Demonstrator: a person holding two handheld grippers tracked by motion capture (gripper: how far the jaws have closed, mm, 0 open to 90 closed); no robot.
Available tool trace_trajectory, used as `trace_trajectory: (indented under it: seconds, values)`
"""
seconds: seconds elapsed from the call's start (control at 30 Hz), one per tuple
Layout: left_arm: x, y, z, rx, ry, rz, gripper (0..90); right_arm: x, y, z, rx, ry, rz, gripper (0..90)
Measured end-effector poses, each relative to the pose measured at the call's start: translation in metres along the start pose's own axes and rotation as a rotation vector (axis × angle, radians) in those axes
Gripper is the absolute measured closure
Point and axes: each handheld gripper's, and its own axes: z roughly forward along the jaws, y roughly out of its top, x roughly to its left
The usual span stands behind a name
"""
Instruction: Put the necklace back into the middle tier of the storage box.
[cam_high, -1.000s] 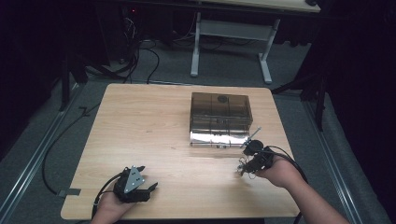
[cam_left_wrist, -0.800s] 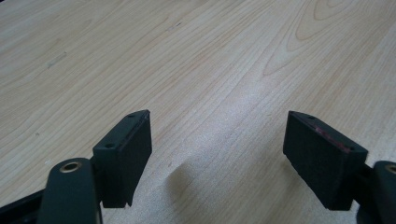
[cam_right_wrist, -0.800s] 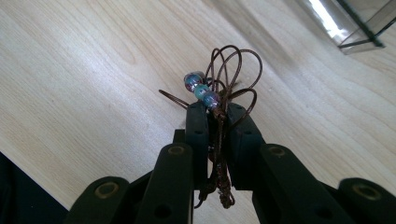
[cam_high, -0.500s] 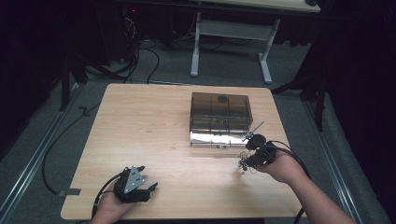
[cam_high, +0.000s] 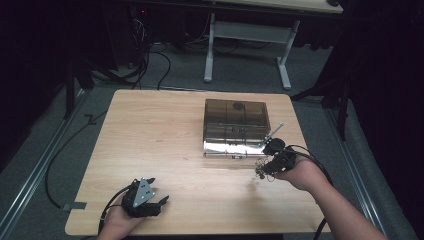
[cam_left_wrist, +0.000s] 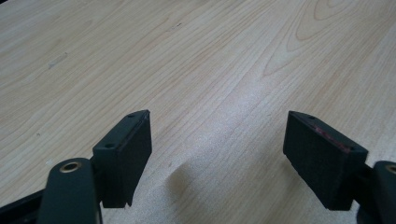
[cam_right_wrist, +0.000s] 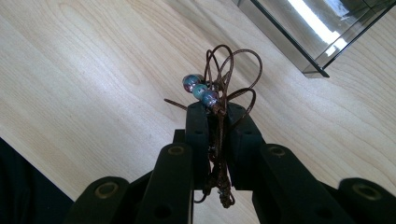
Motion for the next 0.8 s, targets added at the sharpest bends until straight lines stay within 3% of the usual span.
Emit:
trace_trajectory:
  seconds: [0.47,0.57,0.8]
  values:
    - [0.000,0.000,0.000,-0.001,-0.001,0.000,24.1,0.001,0.018,-0.012,-0.004,0.020,0.000,80.9]
    - [0.000,0.000,0.000,-0.002,-0.001,0.000,24.1,0.000,0.025,-0.017,-0.025,0.020,-0.024,80.9]
    - [0.000,0.000,0.000,-0.003,-0.002,-0.002,24.1,0.001,0.041,-0.028,-0.054,0.019,-0.020,80.9]
